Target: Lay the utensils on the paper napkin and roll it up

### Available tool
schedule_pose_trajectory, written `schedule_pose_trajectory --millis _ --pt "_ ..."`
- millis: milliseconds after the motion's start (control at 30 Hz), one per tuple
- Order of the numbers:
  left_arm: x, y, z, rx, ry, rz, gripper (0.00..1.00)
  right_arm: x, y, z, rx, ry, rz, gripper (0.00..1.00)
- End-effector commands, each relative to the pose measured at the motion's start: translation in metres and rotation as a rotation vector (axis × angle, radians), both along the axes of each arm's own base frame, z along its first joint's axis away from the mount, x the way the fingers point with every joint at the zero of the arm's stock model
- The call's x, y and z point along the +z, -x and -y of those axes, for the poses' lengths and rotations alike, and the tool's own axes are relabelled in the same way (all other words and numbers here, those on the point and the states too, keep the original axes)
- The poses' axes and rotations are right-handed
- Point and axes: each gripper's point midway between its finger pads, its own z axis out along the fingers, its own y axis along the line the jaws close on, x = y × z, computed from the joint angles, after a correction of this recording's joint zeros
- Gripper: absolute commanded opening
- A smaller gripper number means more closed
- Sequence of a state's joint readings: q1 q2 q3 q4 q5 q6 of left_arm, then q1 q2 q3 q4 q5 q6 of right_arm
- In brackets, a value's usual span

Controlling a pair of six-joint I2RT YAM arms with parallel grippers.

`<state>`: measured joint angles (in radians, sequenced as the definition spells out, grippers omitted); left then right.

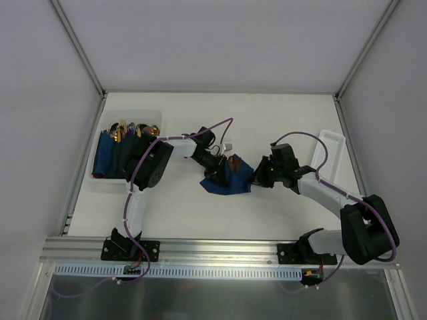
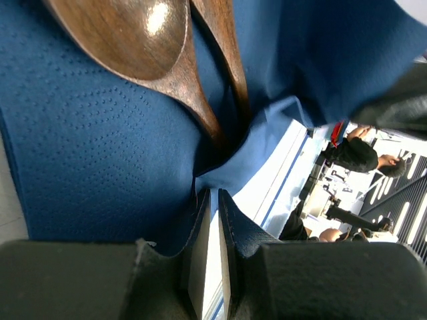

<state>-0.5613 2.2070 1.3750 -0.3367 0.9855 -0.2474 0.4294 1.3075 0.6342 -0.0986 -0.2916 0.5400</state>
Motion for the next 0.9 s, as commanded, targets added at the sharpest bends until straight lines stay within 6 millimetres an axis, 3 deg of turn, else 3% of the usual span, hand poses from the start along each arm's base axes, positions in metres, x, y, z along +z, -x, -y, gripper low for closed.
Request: schedule_pose_trajectory --millis 0,267,367,467,567,600,667,700,733,800,867 --pt "-0.024 -0.002 -0.011 0.022 -0.083 0.019 0.11 0.026 -0.020 -0.021 -0.003 -0.055 0.073 0.00" --pt "-0.026 -0.002 -0.011 0.022 -0.088 0.018 0.11 0.035 -0.030 -0.052 0.023 -0.116 0.072 0.00" --pt "-0.027 -0.001 -0.012 0.021 -0.087 0.016 0.11 0.029 -0.029 -0.058 0.027 -0.116 0.046 0.00" --pt "-0.026 -0.001 -0.012 0.022 -0.090 0.016 0.11 0.020 -0.025 -0.054 0.013 -0.090 0.023 0.00" --pt "-0.024 -0.002 -0.013 0.026 -0.089 0.024 0.11 0.010 -0.014 -0.037 -0.016 -0.049 0.009 0.00" --pt "-0.023 -0.002 -0.014 0.027 -0.088 0.025 0.11 0.007 -0.012 -0.029 -0.033 -0.041 0.003 0.04" --pt "-0.023 -0.002 -0.014 0.028 -0.088 0.023 0.11 0.002 -0.002 -0.014 -0.064 -0.032 0.003 0.23" --pt "-0.024 -0.002 -0.014 0.028 -0.086 0.020 0.11 0.000 -0.002 -0.005 -0.088 -0.027 0.001 0.44" --pt "-0.023 -0.002 -0.013 0.027 -0.086 0.017 0.11 -0.006 0.005 0.005 -0.106 -0.017 0.001 0.52" --pt "-0.023 -0.002 -0.014 0.029 -0.084 0.018 0.11 -0.011 0.006 0.018 -0.142 -0.009 -0.004 0.62" --pt "-0.022 -0.002 -0.013 0.028 -0.081 0.019 0.11 -0.020 0.009 0.029 -0.151 0.008 -0.012 0.63"
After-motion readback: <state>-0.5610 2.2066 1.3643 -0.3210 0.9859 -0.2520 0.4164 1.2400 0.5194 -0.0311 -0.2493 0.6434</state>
